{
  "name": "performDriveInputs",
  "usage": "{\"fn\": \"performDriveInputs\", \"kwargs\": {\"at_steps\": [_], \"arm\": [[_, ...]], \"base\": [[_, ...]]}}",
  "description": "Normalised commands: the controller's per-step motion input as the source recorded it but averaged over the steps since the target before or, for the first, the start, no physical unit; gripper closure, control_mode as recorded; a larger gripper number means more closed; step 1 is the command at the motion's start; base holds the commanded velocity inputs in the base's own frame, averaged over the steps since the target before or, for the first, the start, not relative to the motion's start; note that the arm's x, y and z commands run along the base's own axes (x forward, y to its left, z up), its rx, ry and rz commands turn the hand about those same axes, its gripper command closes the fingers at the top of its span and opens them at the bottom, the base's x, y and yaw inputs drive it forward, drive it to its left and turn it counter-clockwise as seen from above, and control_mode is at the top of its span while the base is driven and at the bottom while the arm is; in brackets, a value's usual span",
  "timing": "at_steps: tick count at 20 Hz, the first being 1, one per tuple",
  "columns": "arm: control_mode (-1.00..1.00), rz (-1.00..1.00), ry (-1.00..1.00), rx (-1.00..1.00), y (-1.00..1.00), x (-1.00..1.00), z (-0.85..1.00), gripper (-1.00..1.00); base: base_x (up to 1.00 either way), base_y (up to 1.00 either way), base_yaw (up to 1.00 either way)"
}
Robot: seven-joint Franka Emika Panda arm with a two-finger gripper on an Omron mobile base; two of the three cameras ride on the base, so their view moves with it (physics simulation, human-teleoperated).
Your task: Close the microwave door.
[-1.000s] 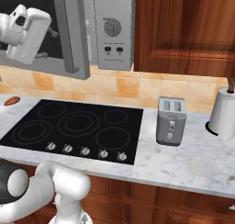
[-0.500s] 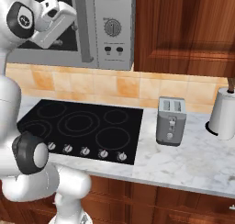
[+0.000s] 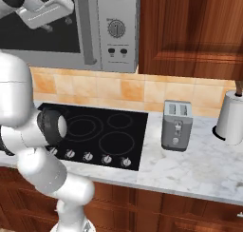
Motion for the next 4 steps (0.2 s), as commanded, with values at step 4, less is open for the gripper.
{"fn": "performDriveInputs", "kwargs": {"at_steps": [4], "arm": [[-1.00,0.00,-0.95,0.11,0.00,-1.00,-0.13,-1.00]], "base": [[0.00,0.00,0.00]]}}
